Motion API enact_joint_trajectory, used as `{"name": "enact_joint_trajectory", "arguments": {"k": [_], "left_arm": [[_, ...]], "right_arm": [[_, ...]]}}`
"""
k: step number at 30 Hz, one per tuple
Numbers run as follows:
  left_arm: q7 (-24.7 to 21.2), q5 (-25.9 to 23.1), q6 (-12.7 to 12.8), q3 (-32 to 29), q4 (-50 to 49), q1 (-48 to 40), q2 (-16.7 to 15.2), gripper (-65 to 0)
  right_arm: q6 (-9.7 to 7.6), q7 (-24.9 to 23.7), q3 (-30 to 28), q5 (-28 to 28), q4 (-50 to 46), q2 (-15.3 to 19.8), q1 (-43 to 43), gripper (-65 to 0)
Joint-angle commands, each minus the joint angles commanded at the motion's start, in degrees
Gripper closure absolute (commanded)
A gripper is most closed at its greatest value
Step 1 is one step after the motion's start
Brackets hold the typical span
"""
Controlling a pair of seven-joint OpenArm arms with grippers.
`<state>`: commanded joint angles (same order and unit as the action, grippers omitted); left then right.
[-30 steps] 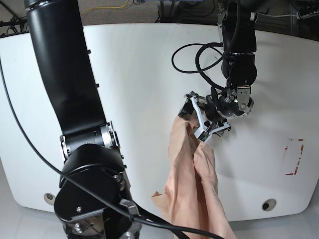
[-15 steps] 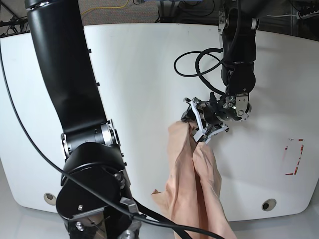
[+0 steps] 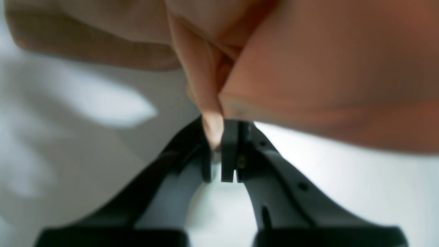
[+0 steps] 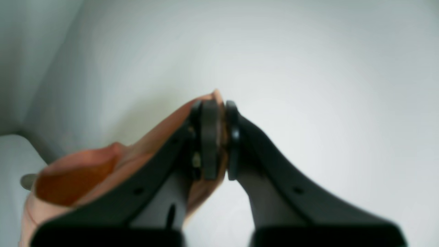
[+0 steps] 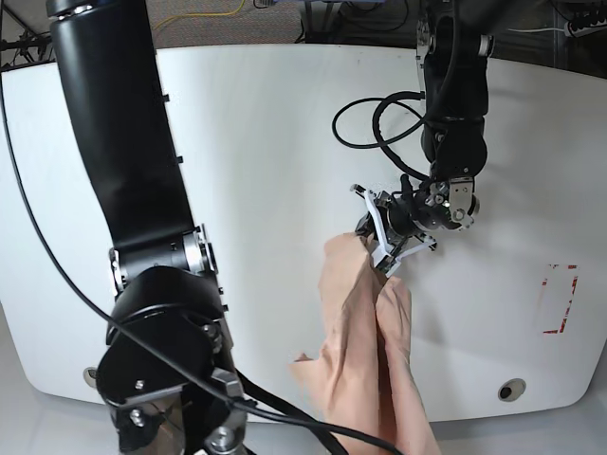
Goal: Fold the T-shirt properly
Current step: 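Pull the grasped corner with the left gripper away from the right gripper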
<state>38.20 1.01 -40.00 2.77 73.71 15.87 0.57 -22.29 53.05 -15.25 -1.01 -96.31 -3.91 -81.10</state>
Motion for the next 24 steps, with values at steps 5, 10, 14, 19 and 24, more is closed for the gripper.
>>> {"name": "enact_joint_trajectory", "arguments": {"k": [5, 10, 14, 19, 24], "left_arm": [[1.23, 0.00, 0.00, 0.35, 7.12, -3.78, 2.55, 0.0], [5.63, 0.18, 0.00, 1.49, 14.42, -6.86, 6.07, 0.0], [6.59, 0.18, 0.00, 4.40, 19.60, -9.49, 7.56, 0.0], [8.53, 0.26, 0.00, 8.00, 24.18, -11.08, 11.34, 0.0], [10.20, 0.26, 0.00, 10.90, 26.46, -10.99, 12.92, 0.0]], "right_arm": [[0.00, 0.00, 2.20, 3.34, -1.41, 1.85, 3.87, 0.0], [0.00, 0.44, 4.66, 5.19, -3.87, 5.45, 8.18, 0.0], [0.00, 0.44, 6.42, 5.10, -4.04, 8.79, 11.60, 0.0], [0.35, 0.26, 8.35, 5.54, -3.25, 11.34, 15.65, 0.0], [0.35, 0.09, 10.81, 5.54, -0.35, 12.66, 18.90, 0.0]]}}
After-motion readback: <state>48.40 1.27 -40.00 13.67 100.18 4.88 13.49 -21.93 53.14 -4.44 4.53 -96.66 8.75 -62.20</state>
